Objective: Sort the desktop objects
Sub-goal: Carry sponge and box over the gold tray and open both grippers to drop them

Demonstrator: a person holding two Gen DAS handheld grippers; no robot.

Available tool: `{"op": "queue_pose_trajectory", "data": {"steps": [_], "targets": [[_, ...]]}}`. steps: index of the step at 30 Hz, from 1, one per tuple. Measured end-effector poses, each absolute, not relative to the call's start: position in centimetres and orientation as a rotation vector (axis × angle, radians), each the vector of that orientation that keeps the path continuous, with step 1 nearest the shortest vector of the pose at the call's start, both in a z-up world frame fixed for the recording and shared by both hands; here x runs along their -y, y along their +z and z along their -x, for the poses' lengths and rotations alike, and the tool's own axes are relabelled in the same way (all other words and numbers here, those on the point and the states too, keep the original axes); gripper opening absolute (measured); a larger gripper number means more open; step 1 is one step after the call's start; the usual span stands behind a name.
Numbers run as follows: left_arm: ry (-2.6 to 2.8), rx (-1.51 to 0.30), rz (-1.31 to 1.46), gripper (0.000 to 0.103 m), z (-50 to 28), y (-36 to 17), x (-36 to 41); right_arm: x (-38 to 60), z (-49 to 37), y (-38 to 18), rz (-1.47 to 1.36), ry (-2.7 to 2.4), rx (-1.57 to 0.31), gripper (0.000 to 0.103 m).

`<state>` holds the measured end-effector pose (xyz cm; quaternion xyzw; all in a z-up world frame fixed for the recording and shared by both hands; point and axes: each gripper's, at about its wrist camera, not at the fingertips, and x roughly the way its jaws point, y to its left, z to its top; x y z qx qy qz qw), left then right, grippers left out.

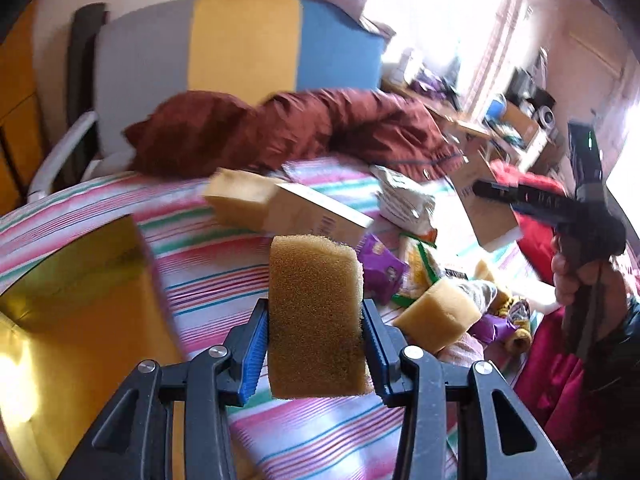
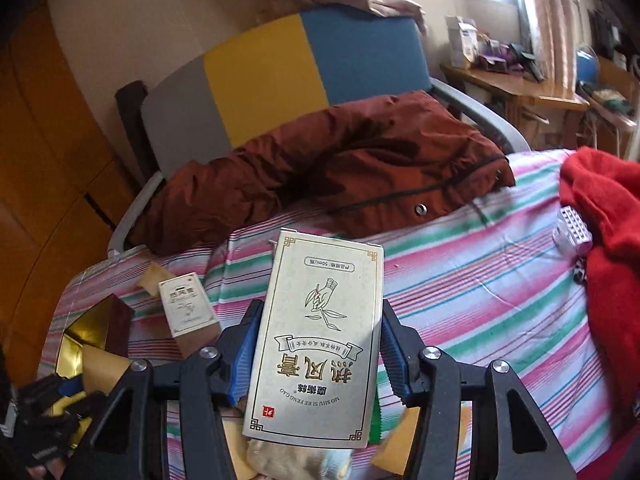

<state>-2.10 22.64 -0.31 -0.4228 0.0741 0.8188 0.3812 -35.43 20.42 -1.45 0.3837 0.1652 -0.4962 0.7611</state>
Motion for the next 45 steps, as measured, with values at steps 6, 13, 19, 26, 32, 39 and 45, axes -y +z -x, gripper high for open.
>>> {"op": "queue_pose_trajectory", "data": {"steps": [6,13,19,26,32,39,45], "targets": [[2.239,-0.102,1.129,0.044,3.6,0.4,-15.3,-21.5,33.8,-0.5,-0.782,-0.994,-0.407,0.055],[2.391,-0.052,1.230,0.044,5.7,-1.1,-7.5,-25.6,29.1,3.2,-0.662,-0.762,-0.498,0.055],[2.469,-0.005,1.302,0.044,7.3,-2.8,-2.6,-31.0,22.8,6.3,-0.591,-0.403,-0.589,0.055],[2.499,0.016,1.376,0.045,8.9,-4.8,1.2,-40.0,13.3,5.5,-0.564,-0.139,-0.723,0.055],[2.503,0.027,1.412,0.045,10.3,-6.1,3.1,-45.6,5.3,3.0,-0.554,-0.064,-0.842,0.055],[2.503,0.127,1.408,0.057,10.0,-6.3,4.6,-46.6,-0.4,3.5,-0.682,-0.018,-0.822,0.058],[2.532,0.149,1.386,0.057,9.0,-5.9,5.2,-47.2,-0.3,4.1,-0.742,0.062,-0.780,0.071]]}}
